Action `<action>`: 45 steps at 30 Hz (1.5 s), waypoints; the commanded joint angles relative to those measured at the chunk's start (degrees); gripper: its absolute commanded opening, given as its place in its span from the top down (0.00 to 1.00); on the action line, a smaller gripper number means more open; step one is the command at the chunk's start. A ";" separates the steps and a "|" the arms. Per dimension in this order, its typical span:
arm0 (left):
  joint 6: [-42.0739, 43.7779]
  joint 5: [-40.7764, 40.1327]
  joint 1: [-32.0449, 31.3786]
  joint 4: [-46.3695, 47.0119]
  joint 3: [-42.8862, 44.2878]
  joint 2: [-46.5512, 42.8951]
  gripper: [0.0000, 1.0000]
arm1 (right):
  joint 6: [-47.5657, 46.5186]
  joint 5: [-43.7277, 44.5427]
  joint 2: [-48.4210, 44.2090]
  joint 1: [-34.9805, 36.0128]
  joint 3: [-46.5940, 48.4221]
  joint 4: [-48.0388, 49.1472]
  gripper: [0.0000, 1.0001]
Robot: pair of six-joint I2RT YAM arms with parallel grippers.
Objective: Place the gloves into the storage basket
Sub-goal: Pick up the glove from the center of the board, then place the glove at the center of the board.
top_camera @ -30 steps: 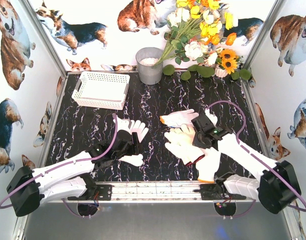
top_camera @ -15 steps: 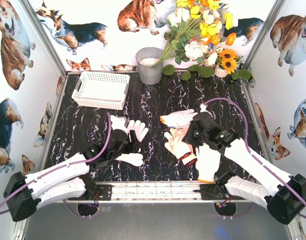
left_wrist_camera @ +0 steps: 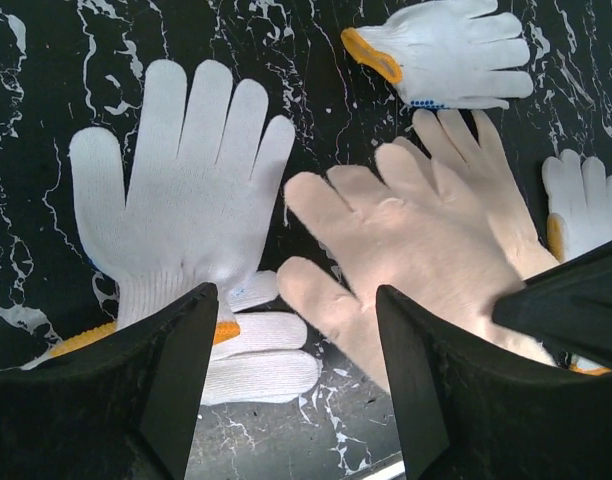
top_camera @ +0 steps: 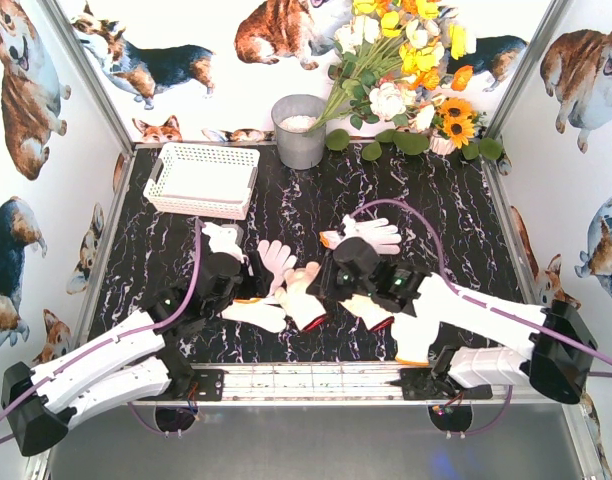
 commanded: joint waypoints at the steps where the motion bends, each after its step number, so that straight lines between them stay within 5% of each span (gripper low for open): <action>1: -0.11 1.67 0.45 0.52 -0.28 0.66 0.41 | 5.22 1.59 2.77 1.39 -4.40 6.96 0.89; 13: -3.21 20.49 -0.40 19.60 -6.88 14.33 0.40 | 12.03 1.01 7.63 4.42 -16.03 12.43 0.89; 29: -6.09 20.19 -2.50 29.63 -10.01 26.95 0.51 | 13.59 3.70 12.51 7.23 -15.67 18.07 0.84; 45: -6.33 22.04 -2.57 38.24 -7.63 38.16 0.54 | 14.37 11.22 8.95 7.16 -15.82 8.56 0.83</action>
